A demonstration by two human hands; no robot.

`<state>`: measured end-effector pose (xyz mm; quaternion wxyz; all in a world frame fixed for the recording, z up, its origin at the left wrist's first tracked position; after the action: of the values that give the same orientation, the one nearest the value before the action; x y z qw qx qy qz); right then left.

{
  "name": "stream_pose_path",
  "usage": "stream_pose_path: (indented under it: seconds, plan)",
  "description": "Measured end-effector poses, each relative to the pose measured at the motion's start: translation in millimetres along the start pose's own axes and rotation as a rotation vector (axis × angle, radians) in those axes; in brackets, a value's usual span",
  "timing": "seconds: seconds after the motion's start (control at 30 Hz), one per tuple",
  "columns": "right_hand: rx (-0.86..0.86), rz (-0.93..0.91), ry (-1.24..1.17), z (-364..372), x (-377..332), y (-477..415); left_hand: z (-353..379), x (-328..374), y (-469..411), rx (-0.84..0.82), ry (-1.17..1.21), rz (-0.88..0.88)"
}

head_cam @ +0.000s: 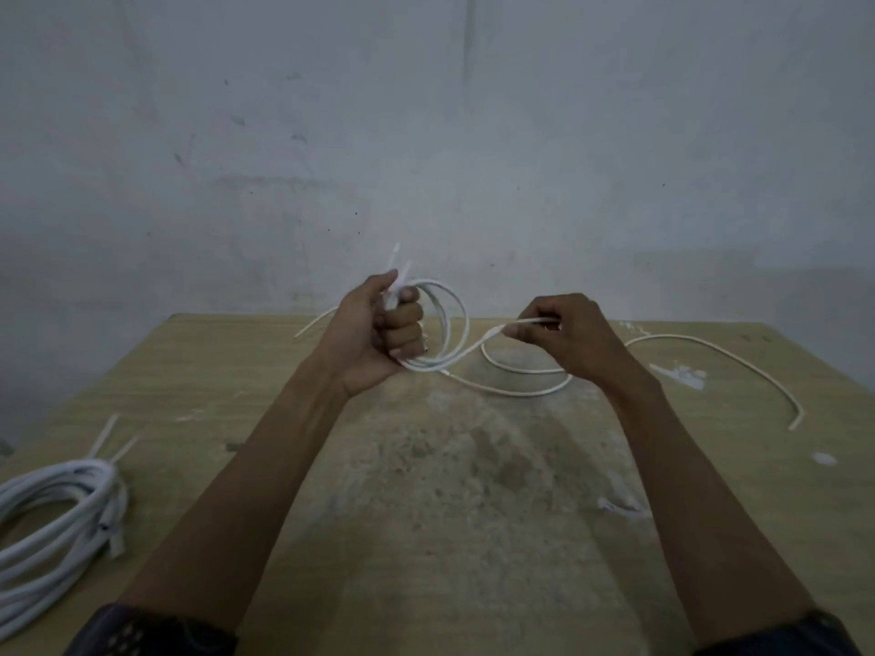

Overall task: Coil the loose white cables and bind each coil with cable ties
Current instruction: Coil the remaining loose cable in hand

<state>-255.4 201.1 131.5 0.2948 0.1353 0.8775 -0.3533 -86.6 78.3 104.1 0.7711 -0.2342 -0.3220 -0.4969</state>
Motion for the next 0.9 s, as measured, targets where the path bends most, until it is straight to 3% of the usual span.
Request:
stream_pose_path:
  seconds: [0.17, 0.23, 0.3, 0.47, 0.6, 0.73, 0.83, 0.9]
  plan:
    - [-0.037, -0.095, -0.069, -10, -35, 3, 13, -31, -1, -0.099, -0.108, -0.13]
    - [-0.05, -0.052, -0.11, -14, -41, 4, 13, -37, 0, -0.086, -0.149, -0.159]
    - [0.052, 0.018, -0.184, -23, -39, 3, 17, -40, 3, -0.097, -0.166, -0.169]
    - [0.446, 0.398, -0.834, -14, -16, 15, 32, -36, 4, -0.086, -0.125, -0.104]
    - [0.537, 0.621, -1.213, 12, -6, 17, 31, -36, -1, -0.05, -0.085, -0.041]
    - [0.549, 0.59, -1.113, 13, 2, 14, 24, -19, -1, -0.019, 0.035, 0.067]
    - [0.391, 0.311, -0.865, 2, -15, 7, 21, -10, 0, 0.007, 0.041, 0.097]
    - [0.375, 0.023, -0.505, -13, -41, 7, 19, -11, 0, 0.007, -0.001, 0.085]
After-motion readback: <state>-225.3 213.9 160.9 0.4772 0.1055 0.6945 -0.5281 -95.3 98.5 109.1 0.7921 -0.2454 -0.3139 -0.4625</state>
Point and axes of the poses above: each hand's wrist, its own y-axis away from the middle knuckle, its own z-axis out of the palm, x = y × z, the point moved 8 cm from there along -y, towards the middle knuckle, and after that the axes turned 7 degrees about x, right-handed, at the moved point
